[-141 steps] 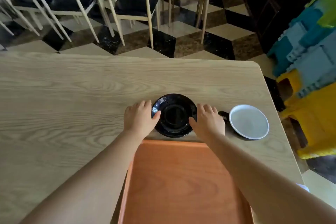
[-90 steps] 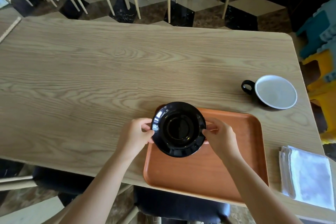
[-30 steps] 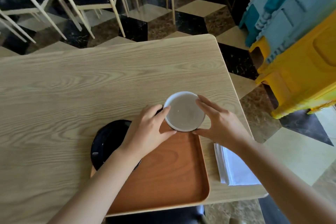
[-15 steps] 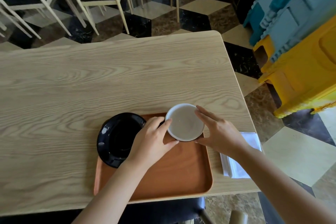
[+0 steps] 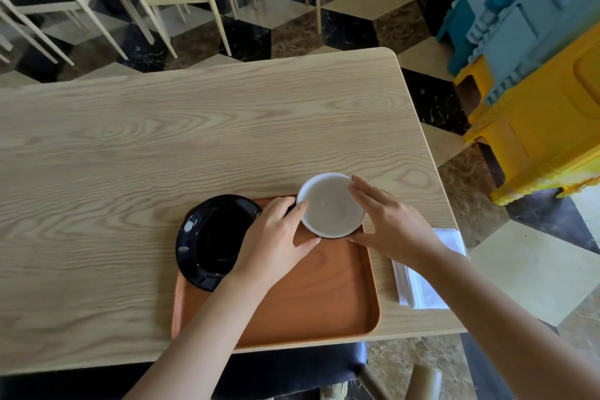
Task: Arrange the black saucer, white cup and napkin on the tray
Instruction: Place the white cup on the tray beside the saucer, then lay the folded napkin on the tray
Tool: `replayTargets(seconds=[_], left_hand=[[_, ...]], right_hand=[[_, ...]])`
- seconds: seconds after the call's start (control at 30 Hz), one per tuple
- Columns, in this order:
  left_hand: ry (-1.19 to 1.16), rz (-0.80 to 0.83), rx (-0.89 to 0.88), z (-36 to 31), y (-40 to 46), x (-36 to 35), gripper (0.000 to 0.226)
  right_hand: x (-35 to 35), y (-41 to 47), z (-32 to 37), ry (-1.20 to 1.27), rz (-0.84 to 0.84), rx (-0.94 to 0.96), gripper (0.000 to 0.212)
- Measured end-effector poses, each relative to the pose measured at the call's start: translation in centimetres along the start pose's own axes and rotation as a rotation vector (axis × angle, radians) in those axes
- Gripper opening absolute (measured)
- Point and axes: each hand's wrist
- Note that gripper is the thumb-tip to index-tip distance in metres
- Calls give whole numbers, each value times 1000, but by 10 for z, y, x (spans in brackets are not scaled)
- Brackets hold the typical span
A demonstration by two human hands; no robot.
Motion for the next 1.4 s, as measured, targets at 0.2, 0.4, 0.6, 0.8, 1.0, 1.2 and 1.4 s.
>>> replayTargets(seconds=[0.2, 0.4, 0.6, 0.8, 1.0, 1.2, 1.4], left_hand=[[-32, 4, -9, -13, -23, 12, 55], [-106, 4, -161, -71, -46, 7, 49], [-44, 149, -352, -127, -53, -30, 53], [64, 313, -375, -137, -52, -45, 53], [54, 284, -361, -140, -55, -44, 55], [-336, 284, -151, -142, -53, -38, 38], [-839, 261, 306, -139, -43, -26, 36]], right_hand=[[-3, -14, 0, -87, -109, 70, 77], [-12, -73, -20, -97, -285, -77, 48], [-28, -126, -53, -92, -269, -339, 56], [-34, -137, -62, 102, -270, -471, 55], [-21, -126, -63, 318, -477, -555, 27], [-5, -121, -63, 421, -457, -608, 27], [19, -117, -30, 465, -497, -445, 30]])
Point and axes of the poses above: each hand's wrist, its own y-axis towards the middle knuckle, its own x-axis out of the back of the hand, z = x × y, and after that the axes turned 9 degrees about y, right-handed
